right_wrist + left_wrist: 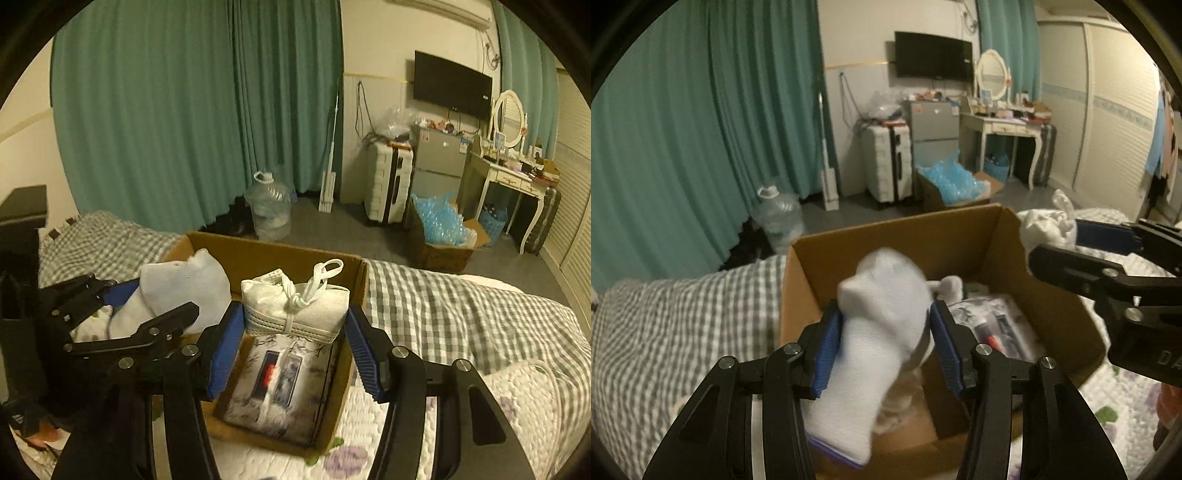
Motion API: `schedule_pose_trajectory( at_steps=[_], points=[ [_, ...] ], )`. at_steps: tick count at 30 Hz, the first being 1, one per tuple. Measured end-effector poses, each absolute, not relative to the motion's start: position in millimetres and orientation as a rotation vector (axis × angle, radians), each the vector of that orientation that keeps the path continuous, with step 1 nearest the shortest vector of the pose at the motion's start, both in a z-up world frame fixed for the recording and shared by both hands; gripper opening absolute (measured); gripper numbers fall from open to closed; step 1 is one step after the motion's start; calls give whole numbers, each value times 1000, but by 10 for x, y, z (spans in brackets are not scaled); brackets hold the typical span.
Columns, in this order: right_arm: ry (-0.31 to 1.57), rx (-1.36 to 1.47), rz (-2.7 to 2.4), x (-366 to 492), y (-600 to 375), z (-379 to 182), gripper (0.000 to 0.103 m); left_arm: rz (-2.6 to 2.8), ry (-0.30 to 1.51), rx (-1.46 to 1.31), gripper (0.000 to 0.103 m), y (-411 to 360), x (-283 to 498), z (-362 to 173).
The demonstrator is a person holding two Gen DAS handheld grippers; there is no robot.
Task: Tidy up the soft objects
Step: 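Carry both held items over the box and release them inside, then return to the bed and grasp the white plastic piece with the right gripper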
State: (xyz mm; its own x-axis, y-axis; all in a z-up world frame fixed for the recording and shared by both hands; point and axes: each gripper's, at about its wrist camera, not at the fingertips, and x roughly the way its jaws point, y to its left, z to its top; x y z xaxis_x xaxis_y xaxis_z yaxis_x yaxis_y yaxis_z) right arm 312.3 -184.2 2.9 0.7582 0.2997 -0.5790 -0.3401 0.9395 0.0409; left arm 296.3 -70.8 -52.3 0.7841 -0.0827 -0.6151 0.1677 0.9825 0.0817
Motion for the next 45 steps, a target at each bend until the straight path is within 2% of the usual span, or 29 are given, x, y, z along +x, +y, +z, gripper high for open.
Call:
schedule_pose_trajectory(
  at_steps=[1, 3, 8, 9, 10, 11, 12, 20, 22, 23, 29, 35, 42, 45],
  points=[
    [629, -66, 350, 3206, -1837, -16, 56, -134, 655, 141, 71, -722, 2984, -534],
    [638, -60, 355, 3328, -1819, -68, 56, -133, 631, 157, 80, -722, 2999, -532],
    [637, -47, 348, 3545, -1772, -93, 57, -140, 579, 165, 83, -688, 2923, -449],
    [633, -44, 337, 3550, -1780, -81, 65, -137, 579, 165, 83, -676, 2922, -438],
    [631, -38, 318, 3565, -1797, -60, 87, -135, 578, 164, 83, -659, 2921, -427],
    [629, -30, 302, 3574, -1819, -43, 95, -134, 575, 166, 83, -647, 2900, -410],
    [615, -16, 283, 3548, -1858, 2, 97, -129, 571, 167, 83, -633, 2862, -380],
    [562, -28, 239, 2899, -2087, 578, 97, -111, 524, 139, 83, -524, 2270, 81],
    [543, -47, 243, 2598, -2108, 771, 97, -101, 493, 131, 91, -474, 2043, 249],
    [538, -59, 245, 2455, -2110, 833, 97, -87, 473, 127, 91, -440, 1885, 350],
    [493, -98, 267, 1627, -2062, 959, 98, -44, 444, 104, 91, -168, 1299, 526],
    [536, -126, 316, 1118, -1855, 513, 98, 65, 508, 134, 91, -72, 915, 190],
    [681, -151, 311, 973, -1474, -561, 97, 38, 599, 97, 91, -18, 856, -624],
    [752, -141, 297, 1016, -1388, -1020, 87, 13, 668, 127, 91, -49, 856, -992]
  ],
)
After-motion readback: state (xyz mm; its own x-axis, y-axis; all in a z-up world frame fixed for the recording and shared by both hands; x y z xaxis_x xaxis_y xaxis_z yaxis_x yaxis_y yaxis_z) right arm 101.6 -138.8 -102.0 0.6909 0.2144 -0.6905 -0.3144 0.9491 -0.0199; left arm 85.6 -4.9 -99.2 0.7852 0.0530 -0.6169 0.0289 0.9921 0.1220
